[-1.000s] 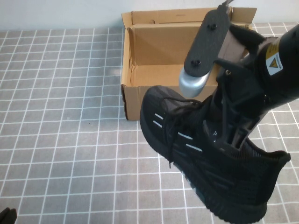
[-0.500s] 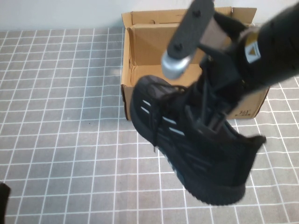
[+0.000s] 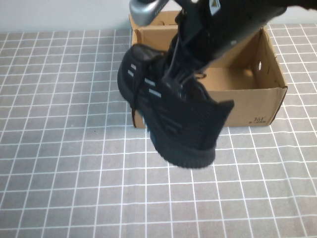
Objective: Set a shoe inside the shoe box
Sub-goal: Hand over the shoe, then adjust the shoe
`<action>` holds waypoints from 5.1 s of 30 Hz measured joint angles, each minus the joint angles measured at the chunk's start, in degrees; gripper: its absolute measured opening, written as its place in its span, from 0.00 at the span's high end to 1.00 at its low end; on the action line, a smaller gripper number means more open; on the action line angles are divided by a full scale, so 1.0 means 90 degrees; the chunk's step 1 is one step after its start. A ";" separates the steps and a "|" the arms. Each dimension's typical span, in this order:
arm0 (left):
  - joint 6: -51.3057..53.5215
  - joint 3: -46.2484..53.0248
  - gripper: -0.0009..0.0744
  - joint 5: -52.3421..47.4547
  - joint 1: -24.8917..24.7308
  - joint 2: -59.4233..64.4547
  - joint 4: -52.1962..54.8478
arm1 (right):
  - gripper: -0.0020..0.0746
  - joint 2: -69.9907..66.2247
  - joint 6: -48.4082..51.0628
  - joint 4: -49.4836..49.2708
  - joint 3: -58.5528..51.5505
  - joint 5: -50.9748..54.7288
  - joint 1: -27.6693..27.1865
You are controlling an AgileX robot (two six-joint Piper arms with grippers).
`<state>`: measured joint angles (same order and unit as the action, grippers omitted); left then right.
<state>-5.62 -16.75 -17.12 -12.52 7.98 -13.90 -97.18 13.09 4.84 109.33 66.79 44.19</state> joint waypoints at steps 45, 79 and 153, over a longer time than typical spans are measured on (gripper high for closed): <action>1.3367 -0.4567 0.10 -0.0920 -0.2670 0.7930 -0.9201 | 0.97 -0.1287 -0.1417 -0.0076 0.1696 0.0651 -0.1481; 1.3824 -0.5707 0.10 0.2265 -0.3099 0.9195 -0.9469 | 0.97 -0.1287 -0.2702 -0.0076 0.1696 0.0041 -0.1519; 1.5072 -0.5960 0.94 0.3045 -0.3094 0.9999 -0.9508 | 0.58 -0.1001 -0.1913 -0.0275 0.1719 0.0603 -0.1519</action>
<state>130.03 -70.39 10.29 -40.36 97.98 -99.47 -106.19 -4.12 2.37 124.80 72.21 30.51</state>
